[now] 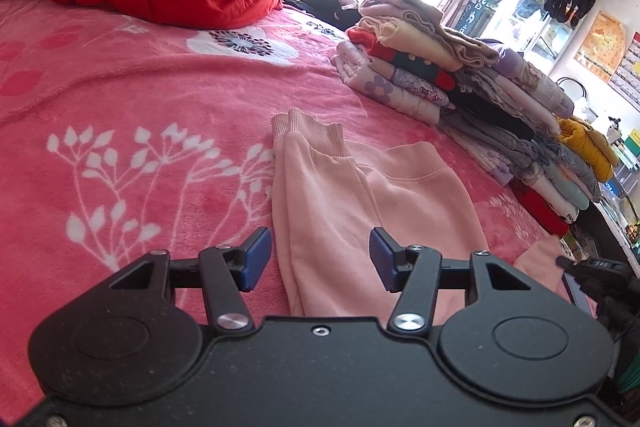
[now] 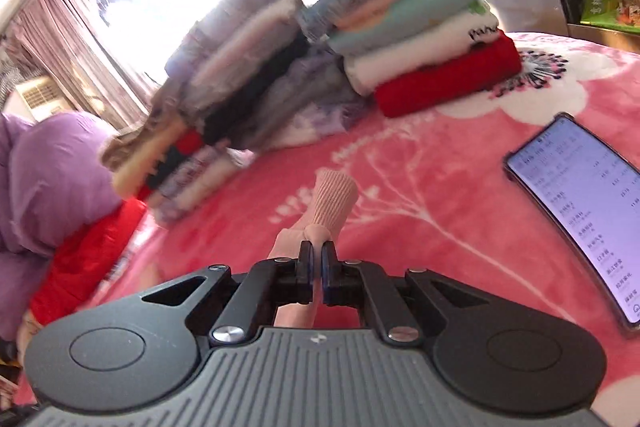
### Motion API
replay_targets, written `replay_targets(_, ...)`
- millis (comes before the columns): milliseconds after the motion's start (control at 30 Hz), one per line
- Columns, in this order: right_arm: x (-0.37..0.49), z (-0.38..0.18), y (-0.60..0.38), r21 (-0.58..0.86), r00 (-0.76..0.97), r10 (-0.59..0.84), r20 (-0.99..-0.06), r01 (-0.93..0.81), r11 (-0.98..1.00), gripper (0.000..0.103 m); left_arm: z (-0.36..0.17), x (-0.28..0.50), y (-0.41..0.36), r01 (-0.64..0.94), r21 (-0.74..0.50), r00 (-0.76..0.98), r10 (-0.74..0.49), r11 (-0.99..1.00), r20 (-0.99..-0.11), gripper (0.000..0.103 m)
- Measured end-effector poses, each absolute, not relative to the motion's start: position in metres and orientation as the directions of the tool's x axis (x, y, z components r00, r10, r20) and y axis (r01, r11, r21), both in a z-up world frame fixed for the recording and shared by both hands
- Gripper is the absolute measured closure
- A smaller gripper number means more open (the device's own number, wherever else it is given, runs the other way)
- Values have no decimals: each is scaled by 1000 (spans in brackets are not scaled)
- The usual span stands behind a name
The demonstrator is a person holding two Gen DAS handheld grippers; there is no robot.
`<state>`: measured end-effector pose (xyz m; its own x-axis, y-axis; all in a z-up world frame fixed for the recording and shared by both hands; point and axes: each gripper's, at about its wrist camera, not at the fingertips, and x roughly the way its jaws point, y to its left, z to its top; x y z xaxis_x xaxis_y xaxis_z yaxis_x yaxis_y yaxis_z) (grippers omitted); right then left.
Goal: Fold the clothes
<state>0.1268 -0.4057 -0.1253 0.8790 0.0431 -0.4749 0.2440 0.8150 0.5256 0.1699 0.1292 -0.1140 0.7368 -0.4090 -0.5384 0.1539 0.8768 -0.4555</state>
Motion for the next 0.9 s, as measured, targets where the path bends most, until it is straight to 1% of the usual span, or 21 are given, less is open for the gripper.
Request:
replay_targets(33,132,-130,-406,495,865,24,-502,265,827,97,-114,170,129,154,-454,738,-408,877,-538,50)
replay_targets(67,136,-133,-409,496,860,18,-511,278,823,97,-114,170,129,152,-454,739,-406,878,-538,50)
replay_targets(100,137,-133,-411,516,870,22,-493,272,812,97,-114,170,130,150,-453,739,-405,879,-539,50)
replay_targets(200,134,-120,-414,500,887,-5,-462,265,825,97,-116,171,129,148,-449,736,-402,881,-545,50)
replay_targets(300,133,-117,-417,476,878,-17,-479,276,835,97,-118,173,128,146,-445,732,-399,884,-552,50)
replay_targets(333,138,-123,-421,473,864,-15,-503,290,832,97,-119,174,128,145,-443,731,-398,885,-554,50)
replay_targets(367,147,-131,-426,466,833,-11,-554,321,824,94,-120,174,127,145,-442,730,-397,885,-556,50)
replay_targets(400,155,-142,-430,458,795,0,-606,349,817,87,-120,175,127,144,-440,729,-396,886,-558,50)
replay_targets(433,159,-150,-432,444,765,-3,-644,377,813,86,-120,176,127,144,-441,730,-396,886,-557,50)
replay_targets(467,158,-152,-431,439,761,-12,-649,387,811,84,-119,176,127,144,-441,731,-396,886,-556,50)
replay_targets(500,156,-149,-428,421,766,-29,-643,385,821,77,-118,179,126,147,-443,733,-398,884,-551,50)
replay_targets(533,153,-144,-423,374,765,-74,-639,393,840,71,-117,181,126,149,-442,737,-398,884,-547,50)
replay_targets(567,150,-138,-417,322,764,-121,-633,403,857,63,-115,183,125,150,-441,742,-396,885,-542,50)
replay_targets(633,144,-130,-410,270,781,-170,-601,398,877,63,-112,188,124,149,-440,752,-390,886,-531,50)
replay_targets(733,139,-119,-392,243,820,-167,-548,346,906,63,-109,201,120,148,-435,763,-382,888,-521,50)
replay_targets(833,142,-113,-366,251,857,-72,-510,229,940,63,-108,215,110,162,-405,763,-375,900,-527,50)
replay_targets(900,147,-114,-346,262,867,28,-497,119,958,59,-111,222,108,160,-388,763,-364,908,-535,50)
